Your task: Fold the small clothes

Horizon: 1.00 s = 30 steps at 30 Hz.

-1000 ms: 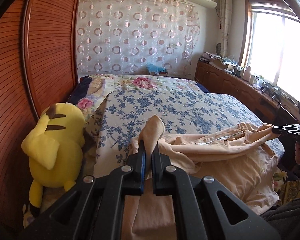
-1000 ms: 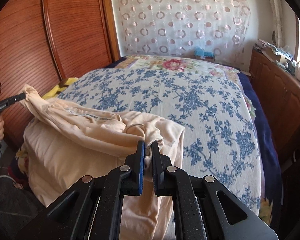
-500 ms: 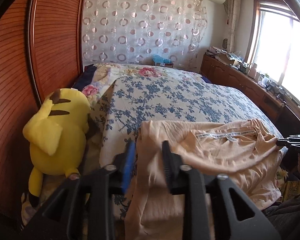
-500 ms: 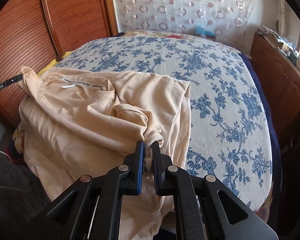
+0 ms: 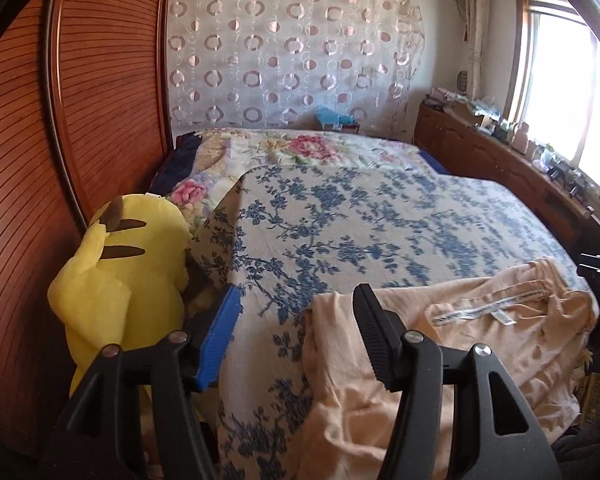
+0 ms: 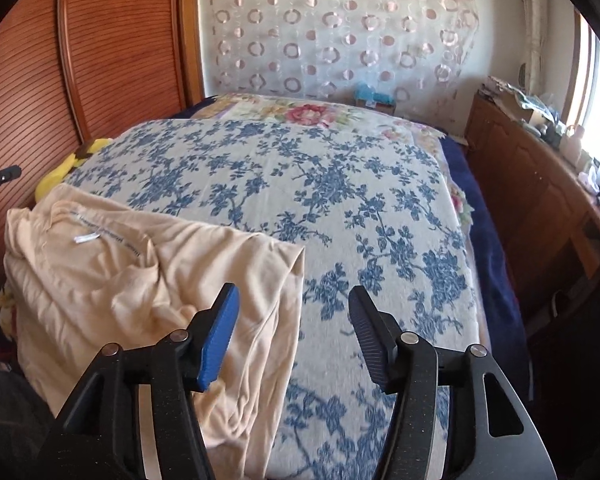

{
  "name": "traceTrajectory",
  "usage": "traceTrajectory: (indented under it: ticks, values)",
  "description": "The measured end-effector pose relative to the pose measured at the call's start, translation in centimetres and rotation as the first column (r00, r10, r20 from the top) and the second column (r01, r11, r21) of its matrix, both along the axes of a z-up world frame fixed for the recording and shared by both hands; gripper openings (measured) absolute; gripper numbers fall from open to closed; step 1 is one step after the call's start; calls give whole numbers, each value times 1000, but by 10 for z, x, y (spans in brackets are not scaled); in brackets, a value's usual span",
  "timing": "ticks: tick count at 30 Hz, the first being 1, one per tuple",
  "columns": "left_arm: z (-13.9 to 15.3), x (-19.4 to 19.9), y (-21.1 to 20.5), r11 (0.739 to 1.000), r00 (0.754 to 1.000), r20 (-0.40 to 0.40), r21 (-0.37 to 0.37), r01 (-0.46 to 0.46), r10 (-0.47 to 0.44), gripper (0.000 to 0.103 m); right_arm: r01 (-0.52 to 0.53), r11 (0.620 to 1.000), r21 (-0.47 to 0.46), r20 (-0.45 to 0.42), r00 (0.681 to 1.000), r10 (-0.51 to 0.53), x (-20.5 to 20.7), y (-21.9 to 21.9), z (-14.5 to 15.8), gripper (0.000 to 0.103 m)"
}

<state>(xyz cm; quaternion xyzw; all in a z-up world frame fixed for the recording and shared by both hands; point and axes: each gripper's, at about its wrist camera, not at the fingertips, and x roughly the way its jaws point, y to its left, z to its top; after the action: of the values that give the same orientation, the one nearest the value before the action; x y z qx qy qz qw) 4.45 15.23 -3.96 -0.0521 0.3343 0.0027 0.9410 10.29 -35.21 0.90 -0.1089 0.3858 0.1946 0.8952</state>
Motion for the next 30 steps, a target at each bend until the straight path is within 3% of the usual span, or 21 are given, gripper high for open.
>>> traceTrajectory:
  ticks: [5,15,27,30]
  values:
    - [-18,31,7,1000,998,-57,4,-24,24,58,-21,999,31,-56,998,22,31,8,-21,58]
    - [-51,55,-7,999,980,-196,14,37,-34,58,-7,999,48,-137,991,14,69,18,-49,60]
    - [-47,45,-23,994,976,-188,-15,113,-114,57,-64,998,19,-137,988,66,61,35,-50,60]
    - [-46,46,-28,991,972,-195,-13,133,-133,49,-65,998,17,-134,989,67,61,36,-51,58]
